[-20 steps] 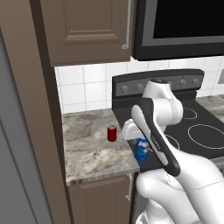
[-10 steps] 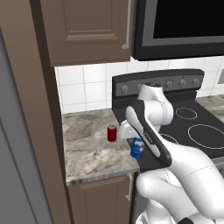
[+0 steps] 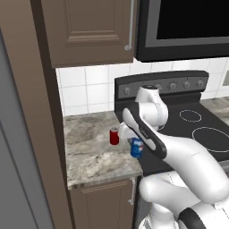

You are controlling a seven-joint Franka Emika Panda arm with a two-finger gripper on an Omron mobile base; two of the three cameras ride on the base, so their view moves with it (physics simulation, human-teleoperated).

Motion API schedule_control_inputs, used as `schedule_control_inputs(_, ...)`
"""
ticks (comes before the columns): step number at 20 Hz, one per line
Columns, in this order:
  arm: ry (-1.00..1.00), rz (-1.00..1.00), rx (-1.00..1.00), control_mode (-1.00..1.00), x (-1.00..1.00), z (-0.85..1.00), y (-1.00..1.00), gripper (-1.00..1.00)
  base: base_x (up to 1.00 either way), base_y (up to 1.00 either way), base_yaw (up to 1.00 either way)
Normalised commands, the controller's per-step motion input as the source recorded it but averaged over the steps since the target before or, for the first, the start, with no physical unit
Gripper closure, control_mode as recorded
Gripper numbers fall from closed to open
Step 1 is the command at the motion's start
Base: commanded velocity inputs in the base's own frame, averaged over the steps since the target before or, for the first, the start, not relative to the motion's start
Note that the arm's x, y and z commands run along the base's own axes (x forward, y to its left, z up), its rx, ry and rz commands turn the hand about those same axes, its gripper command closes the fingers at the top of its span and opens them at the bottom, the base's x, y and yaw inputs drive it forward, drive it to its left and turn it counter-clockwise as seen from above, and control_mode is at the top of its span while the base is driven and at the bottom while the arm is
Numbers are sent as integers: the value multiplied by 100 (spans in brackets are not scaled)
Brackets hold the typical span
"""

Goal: Four empty soda cans are scattered around the kitchen. Gather all the cans and cluster them next to the stove for recycling.

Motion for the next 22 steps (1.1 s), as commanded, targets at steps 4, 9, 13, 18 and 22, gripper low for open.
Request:
schedule_control_inputs(4,0,0,-3,-100,33,-13,0,100,0,0,0)
schedule_control_inputs(9,0,0,-1,-100,34,-19,0,100,0,0,0)
schedule_control_inputs(13,0,0,0,-100,36,-26,0,100,0,0,0)
schedule_control_inputs(18,0,0,0,-100,31,-16,0,100,0,0,0)
schedule_control_inputs(22,0,0,0,-100,34,-13,0,100,0,0,0)
